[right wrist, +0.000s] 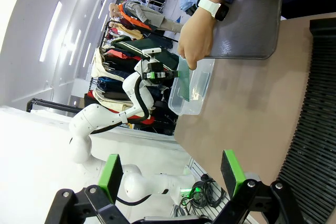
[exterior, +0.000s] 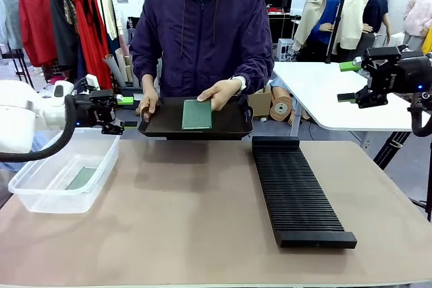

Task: Sort PCBs into racks and boxes based on the side picked up.
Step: Pick up the Blank PCB handed by the Human.

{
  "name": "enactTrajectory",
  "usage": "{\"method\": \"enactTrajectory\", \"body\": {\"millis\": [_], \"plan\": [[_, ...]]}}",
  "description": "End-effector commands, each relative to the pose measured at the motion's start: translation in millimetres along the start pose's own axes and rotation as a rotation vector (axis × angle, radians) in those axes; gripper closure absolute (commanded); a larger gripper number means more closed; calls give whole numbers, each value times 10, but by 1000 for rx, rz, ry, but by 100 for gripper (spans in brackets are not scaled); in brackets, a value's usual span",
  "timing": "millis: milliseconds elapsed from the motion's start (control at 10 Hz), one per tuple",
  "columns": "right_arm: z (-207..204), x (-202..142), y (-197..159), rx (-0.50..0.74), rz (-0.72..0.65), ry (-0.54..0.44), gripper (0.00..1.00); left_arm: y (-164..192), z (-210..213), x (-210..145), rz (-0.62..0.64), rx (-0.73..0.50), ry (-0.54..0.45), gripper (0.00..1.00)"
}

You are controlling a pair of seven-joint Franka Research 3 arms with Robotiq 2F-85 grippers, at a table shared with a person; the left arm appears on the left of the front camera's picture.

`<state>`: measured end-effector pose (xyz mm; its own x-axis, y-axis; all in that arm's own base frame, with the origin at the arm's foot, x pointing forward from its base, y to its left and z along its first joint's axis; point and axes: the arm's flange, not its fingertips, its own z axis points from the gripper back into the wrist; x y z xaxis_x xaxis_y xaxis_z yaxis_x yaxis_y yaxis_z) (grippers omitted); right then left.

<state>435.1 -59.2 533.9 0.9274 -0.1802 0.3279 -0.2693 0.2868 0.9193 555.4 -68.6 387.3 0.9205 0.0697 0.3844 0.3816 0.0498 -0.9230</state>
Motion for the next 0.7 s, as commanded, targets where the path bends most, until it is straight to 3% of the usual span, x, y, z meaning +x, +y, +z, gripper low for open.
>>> {"method": "enactTrajectory", "body": {"millis": [0, 600], "plan": [[-1, 18, 30, 7, 9, 1, 0, 70, -151, -16, 24, -16, 15, 0], [-1, 18, 30, 7, 9, 1, 0, 197, -749, 71, 26, -64, 98, 0]]}}
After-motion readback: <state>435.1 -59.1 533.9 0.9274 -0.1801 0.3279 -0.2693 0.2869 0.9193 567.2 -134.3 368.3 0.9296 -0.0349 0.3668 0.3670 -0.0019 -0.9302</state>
